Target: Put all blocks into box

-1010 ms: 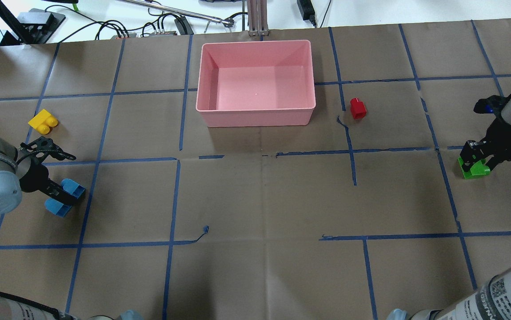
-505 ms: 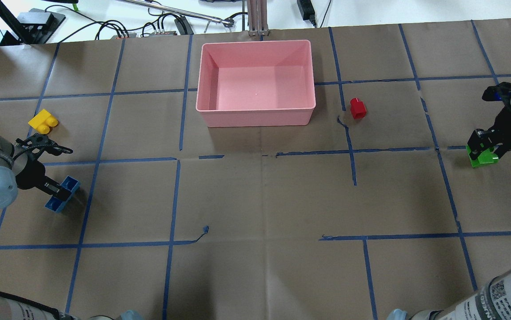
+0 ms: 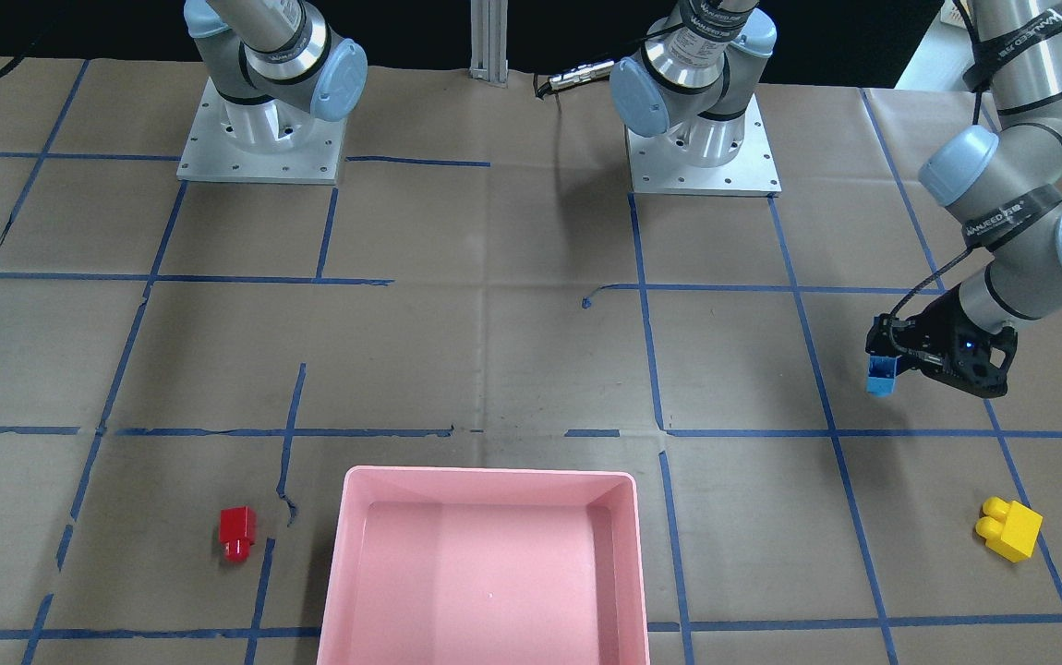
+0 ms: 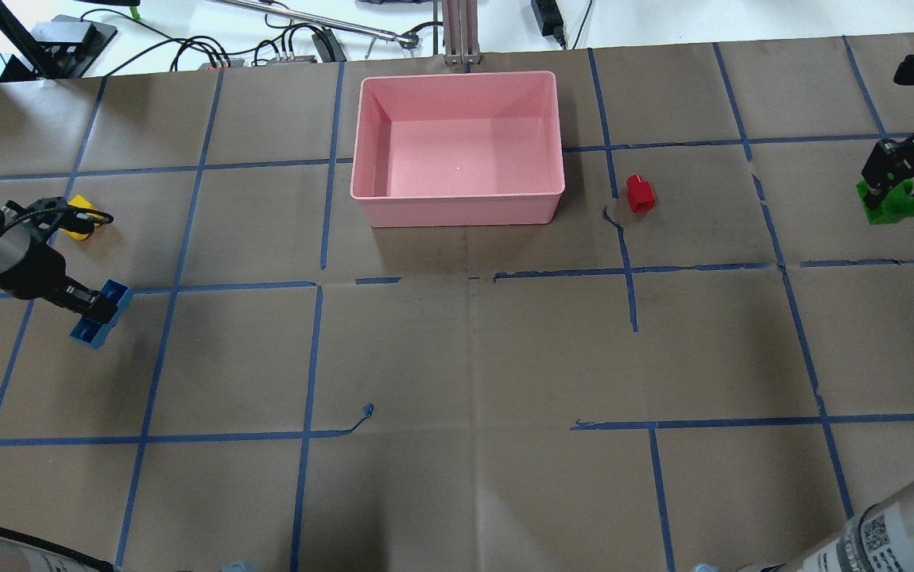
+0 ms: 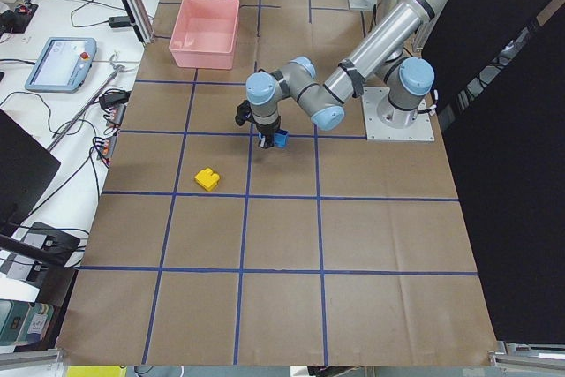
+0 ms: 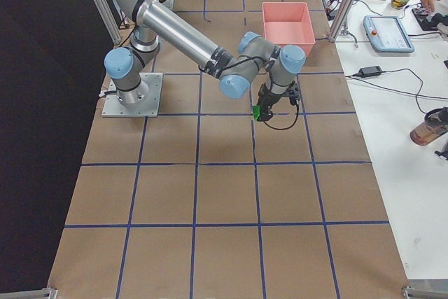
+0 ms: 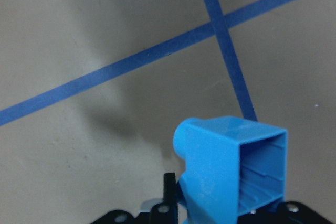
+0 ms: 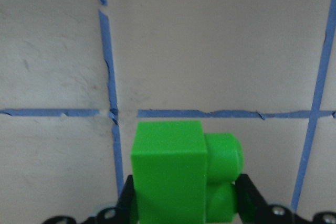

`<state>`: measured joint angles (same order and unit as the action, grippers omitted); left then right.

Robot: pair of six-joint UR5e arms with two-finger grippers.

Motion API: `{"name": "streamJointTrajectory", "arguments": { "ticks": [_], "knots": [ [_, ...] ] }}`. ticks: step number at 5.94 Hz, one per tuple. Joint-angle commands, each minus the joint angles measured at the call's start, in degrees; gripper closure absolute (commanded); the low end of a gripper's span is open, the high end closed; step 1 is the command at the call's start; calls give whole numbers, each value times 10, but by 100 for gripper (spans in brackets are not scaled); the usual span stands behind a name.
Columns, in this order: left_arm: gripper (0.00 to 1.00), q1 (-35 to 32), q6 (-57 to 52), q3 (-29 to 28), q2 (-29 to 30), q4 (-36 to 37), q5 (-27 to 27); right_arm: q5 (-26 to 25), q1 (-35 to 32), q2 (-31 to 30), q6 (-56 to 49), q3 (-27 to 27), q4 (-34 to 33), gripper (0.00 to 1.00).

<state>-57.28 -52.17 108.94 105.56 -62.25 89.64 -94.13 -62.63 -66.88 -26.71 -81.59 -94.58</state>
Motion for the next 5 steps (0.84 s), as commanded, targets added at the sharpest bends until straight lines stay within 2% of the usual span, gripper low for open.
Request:
{"name": "streamJointTrajectory", "arguments": {
  "ticks": [1, 3, 4, 5],
  "knots": [
    [100, -103, 153, -102, 11, -71, -24, 12, -76, 0, 102, 74, 77, 63],
    [100, -234, 360, -182, 54, -60, -45, 16, -108, -8, 150, 78, 88, 62],
    [100, -282, 453, -227, 83, -9, -124, 18, -135, -25, 197, 78, 89, 62],
    [100, -317, 526, -252, 118, 52, -146, 18, -170, -24, 246, 78, 88, 62]
  ]
}}
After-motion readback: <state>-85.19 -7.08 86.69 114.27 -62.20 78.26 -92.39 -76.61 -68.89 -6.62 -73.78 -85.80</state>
